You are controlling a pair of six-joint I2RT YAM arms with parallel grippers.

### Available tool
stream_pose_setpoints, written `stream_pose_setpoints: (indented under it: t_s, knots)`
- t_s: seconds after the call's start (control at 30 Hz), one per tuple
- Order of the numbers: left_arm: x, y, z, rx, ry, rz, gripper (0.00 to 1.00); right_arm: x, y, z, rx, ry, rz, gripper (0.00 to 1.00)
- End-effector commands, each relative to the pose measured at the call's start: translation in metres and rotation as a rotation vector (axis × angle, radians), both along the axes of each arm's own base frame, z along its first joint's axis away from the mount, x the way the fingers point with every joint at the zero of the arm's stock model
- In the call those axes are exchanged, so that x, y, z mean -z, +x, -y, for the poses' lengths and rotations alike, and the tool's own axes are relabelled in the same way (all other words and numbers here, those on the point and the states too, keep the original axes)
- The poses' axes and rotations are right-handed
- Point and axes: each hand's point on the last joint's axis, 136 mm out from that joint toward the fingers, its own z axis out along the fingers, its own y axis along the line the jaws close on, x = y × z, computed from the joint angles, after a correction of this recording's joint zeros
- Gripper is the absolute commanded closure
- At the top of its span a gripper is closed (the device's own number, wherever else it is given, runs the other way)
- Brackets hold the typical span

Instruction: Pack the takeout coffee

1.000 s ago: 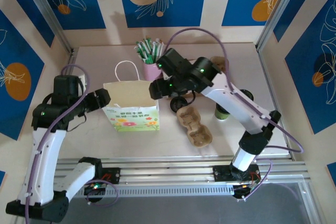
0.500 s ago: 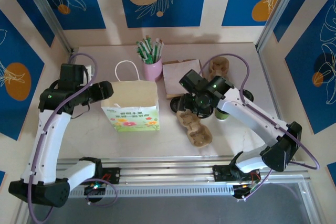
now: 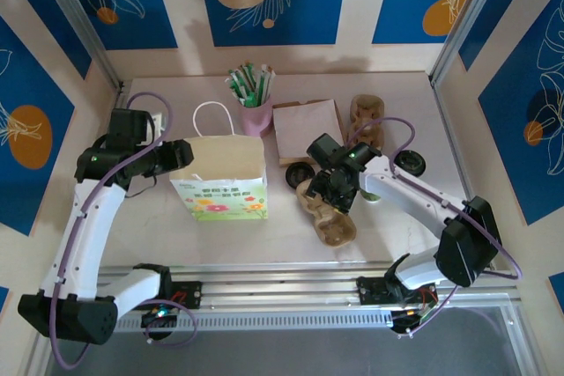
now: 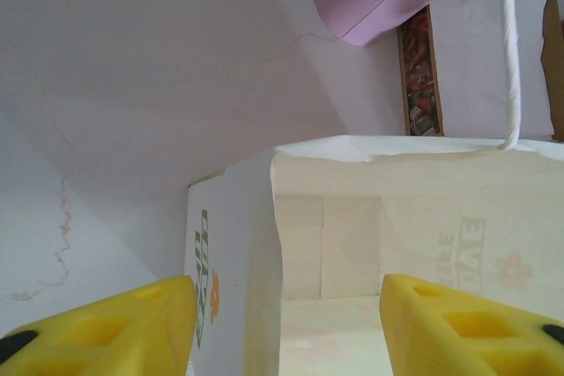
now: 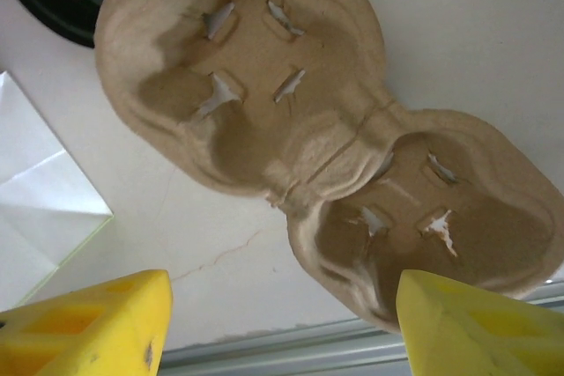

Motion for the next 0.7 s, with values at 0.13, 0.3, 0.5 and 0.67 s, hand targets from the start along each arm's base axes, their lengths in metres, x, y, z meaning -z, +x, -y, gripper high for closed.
stream_pose_setpoints:
  t_s: [0.13,0.3,0.5,0.67]
  knots:
    - [0.005,-0.002,0.007,0.043,-0.012,-0.005,0.49,0.024,0.004,0.003,0.063,-0.01,-0.064,0.32]
    - [0.003,-0.005,0.007,0.043,-0.017,0.003,0.52,0.036,0.002,0.006,0.1,-0.039,-0.1,0.34]
    - [-0.001,-0.01,0.007,0.051,-0.021,0.012,0.53,0.048,-0.003,0.007,0.172,-0.051,-0.125,0.36]
    - [-0.001,-0.012,0.008,0.051,-0.027,0.013,0.53,0.054,-0.009,0.009,0.219,-0.068,-0.148,0.37]
